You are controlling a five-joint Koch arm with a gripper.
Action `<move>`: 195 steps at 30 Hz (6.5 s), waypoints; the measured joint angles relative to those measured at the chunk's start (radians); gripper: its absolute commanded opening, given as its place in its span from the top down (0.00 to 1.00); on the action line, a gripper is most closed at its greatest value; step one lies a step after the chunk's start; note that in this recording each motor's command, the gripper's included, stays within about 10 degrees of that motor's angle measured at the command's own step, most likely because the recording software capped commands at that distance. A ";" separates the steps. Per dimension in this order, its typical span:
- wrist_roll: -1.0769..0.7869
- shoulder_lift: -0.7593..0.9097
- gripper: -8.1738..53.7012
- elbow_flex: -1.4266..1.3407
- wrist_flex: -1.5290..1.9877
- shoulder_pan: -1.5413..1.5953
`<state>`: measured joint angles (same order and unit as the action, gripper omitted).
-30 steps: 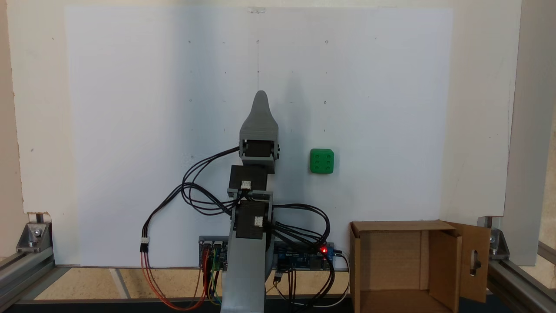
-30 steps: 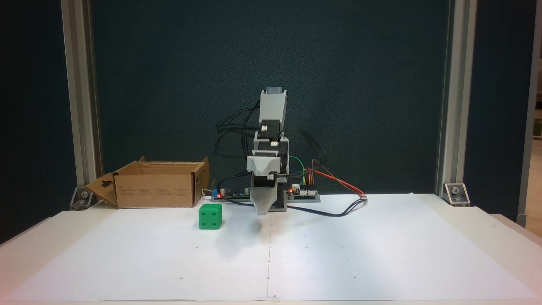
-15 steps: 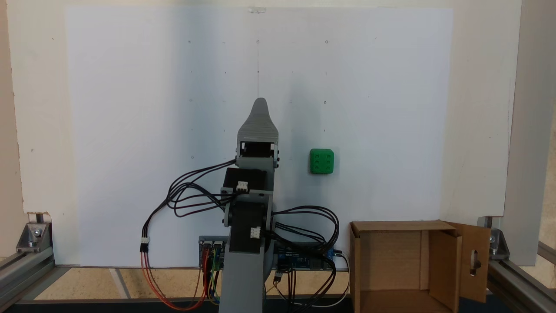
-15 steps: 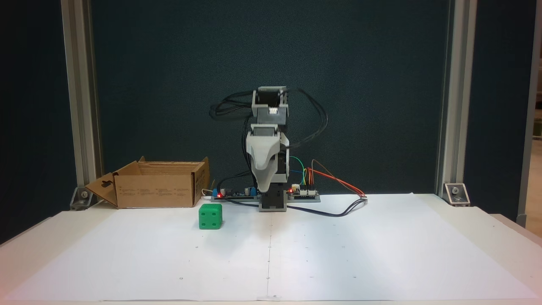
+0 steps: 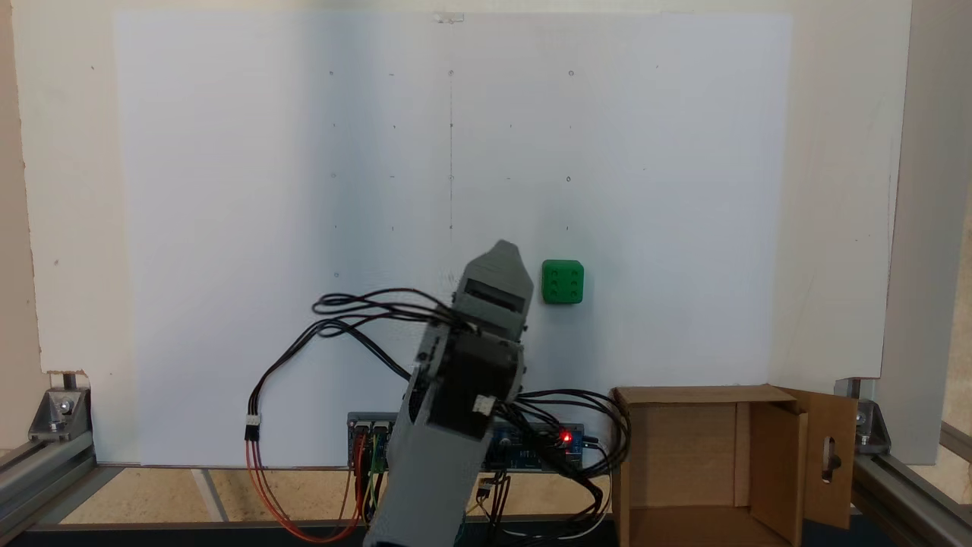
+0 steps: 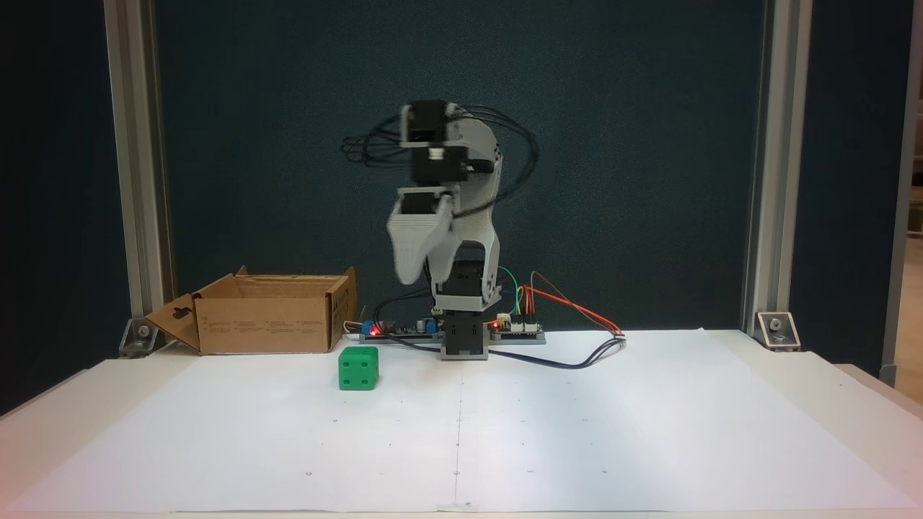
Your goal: Grasp a green dice and put it in the bin.
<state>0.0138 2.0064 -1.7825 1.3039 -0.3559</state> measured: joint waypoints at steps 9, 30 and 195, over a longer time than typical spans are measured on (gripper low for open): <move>-0.307 -0.141 0.09 0.202 0.043 -0.316; -0.950 -0.156 0.08 0.144 -0.011 -0.549; -0.236 -0.348 0.68 0.824 0.084 -0.874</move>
<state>-0.2224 1.6582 -0.9587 1.3883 -1.2303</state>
